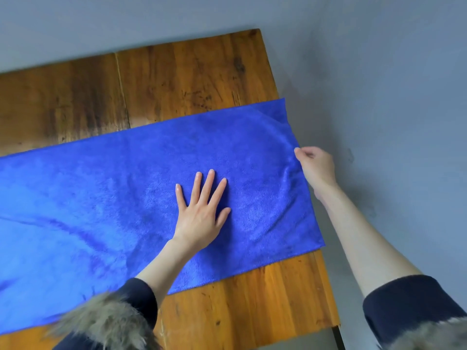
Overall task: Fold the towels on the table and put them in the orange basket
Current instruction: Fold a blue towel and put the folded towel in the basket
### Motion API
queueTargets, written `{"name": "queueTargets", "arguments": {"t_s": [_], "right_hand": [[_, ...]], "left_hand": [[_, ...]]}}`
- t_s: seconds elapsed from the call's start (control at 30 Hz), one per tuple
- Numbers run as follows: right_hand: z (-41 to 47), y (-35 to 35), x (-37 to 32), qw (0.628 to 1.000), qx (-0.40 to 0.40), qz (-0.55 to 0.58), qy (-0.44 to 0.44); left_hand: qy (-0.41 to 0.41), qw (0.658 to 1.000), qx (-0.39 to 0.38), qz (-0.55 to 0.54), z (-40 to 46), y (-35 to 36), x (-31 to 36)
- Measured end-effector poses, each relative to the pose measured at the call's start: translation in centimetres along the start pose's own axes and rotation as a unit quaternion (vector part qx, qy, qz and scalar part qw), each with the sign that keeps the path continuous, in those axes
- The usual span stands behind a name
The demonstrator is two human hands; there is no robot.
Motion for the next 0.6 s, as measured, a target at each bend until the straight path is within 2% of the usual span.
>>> {"name": "queueTargets", "arguments": {"t_s": [0.23, 0.33, 0.47, 0.53, 0.6], "right_hand": [[-2.9, -1.0, 3.4, 0.996, -0.035, -0.076, 0.005], [-4.1, -1.4, 3.3, 0.991, -0.021, -0.133, -0.027], [-6.4, 0.5, 0.6, 0.986, -0.013, -0.139, -0.094], [-7.5, 3.3, -0.9, 0.985, -0.06, -0.111, -0.115], [-8.7, 7.1, -1.9, 0.977, -0.158, -0.074, -0.12]], "left_hand": [[-0.01, 1.0, -0.017, -0.006, 0.0, 0.1, -0.1], [-0.019, 0.999, -0.022, -0.029, -0.1, -0.2, 0.2], [-0.026, 0.992, 0.03, -0.121, -0.8, -1.3, 0.7], [-0.031, 0.978, 0.075, -0.191, -1.7, -2.1, 0.7], [-0.073, 0.949, 0.133, -0.276, -3.3, -2.7, -0.2]]}}
Point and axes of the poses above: each hand's wrist, its own z-axis towards the middle knuckle, its own y-axis out of the palm, x = y × z, the point moved 9 cm from there along z, towards the middle knuckle, and after that the axes turned 8 degrees about -x, right-handed, at the moved point
